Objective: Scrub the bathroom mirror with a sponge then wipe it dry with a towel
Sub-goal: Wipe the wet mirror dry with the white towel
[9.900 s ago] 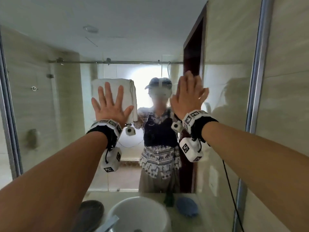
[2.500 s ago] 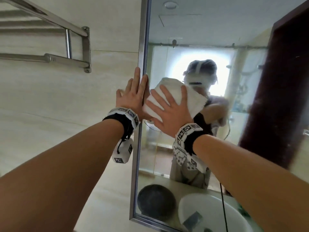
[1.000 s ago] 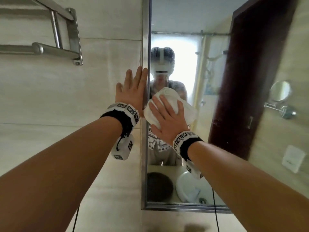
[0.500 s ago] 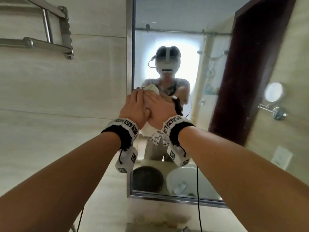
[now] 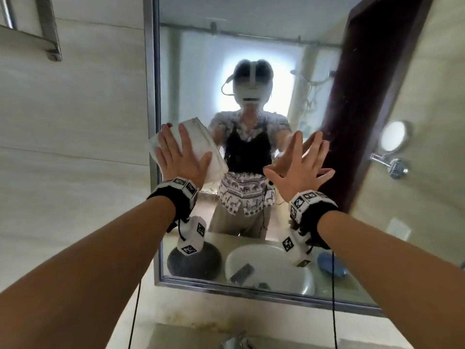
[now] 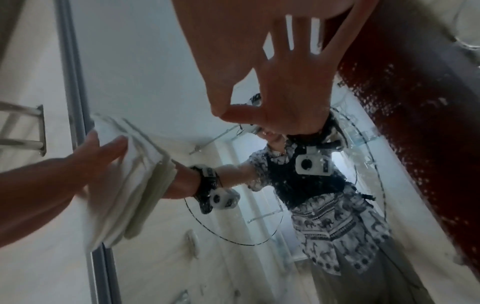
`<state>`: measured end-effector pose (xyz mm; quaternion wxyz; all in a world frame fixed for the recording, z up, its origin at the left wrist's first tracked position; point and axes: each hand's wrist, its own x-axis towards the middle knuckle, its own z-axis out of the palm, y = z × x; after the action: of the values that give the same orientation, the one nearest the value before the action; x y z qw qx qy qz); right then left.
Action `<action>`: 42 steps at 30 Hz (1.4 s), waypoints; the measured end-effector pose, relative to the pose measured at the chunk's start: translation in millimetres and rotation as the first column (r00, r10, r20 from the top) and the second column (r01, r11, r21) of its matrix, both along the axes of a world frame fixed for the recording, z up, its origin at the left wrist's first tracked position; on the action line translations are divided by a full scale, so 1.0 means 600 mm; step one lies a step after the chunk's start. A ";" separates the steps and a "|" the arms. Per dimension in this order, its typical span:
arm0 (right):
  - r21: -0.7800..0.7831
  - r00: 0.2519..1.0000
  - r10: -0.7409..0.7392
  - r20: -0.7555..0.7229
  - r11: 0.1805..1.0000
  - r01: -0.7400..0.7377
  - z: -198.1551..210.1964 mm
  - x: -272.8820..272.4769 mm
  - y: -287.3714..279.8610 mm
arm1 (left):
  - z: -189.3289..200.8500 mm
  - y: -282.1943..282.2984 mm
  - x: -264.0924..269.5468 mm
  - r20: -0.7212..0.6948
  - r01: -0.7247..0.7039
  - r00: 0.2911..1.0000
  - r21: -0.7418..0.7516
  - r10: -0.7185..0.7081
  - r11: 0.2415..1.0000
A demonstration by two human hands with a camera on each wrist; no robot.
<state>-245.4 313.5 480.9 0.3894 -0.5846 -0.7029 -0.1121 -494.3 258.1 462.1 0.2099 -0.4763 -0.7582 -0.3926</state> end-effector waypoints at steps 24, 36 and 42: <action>0.025 0.998 0.027 0.062 0.999 -0.029 -0.020 -0.005 0.007 | 0.054 -0.008 -0.058 -0.590 -0.006 0.807 -0.073 -0.039 0.997; 0.047 0.994 -0.012 0.108 0.999 0.007 -0.025 -0.005 0.014 | -0.052 0.045 0.097 -0.665 0.221 0.714 -0.083 -0.219 0.972; 0.018 0.994 -0.014 0.107 1.000 0.012 -0.023 -0.003 0.008 | -0.047 0.050 0.098 -0.687 0.211 0.676 -0.164 -0.265 0.964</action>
<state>-247.2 318.1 467.1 0.3555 -0.5789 -0.7180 -0.1516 -435.4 287.8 434.0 0.4128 -0.6912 -0.5658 -0.1783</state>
